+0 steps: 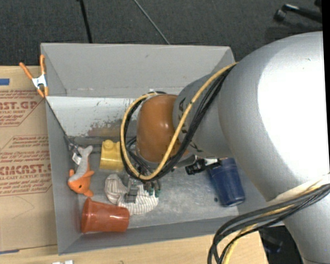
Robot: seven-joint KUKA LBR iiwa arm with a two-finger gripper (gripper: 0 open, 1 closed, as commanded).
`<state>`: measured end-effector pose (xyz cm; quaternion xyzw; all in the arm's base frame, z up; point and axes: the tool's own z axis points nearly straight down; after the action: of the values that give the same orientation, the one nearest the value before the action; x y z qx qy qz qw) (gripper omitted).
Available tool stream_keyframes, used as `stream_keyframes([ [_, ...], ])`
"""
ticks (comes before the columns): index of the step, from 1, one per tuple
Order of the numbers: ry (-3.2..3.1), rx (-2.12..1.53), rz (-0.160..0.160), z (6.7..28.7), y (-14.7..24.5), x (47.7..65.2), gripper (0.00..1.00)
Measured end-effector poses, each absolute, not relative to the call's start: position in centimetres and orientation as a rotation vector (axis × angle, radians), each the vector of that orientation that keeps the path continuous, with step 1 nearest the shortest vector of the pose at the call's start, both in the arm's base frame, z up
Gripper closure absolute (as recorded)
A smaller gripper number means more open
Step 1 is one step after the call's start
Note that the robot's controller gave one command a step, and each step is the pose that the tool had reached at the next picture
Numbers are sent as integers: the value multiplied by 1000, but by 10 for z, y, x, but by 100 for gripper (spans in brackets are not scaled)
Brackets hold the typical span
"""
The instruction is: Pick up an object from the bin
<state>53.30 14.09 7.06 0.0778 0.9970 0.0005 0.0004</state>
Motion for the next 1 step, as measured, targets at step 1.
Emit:
stream_keyframes([
  [1, 3131, 244, 2, 71, 141, 533, 100],
])
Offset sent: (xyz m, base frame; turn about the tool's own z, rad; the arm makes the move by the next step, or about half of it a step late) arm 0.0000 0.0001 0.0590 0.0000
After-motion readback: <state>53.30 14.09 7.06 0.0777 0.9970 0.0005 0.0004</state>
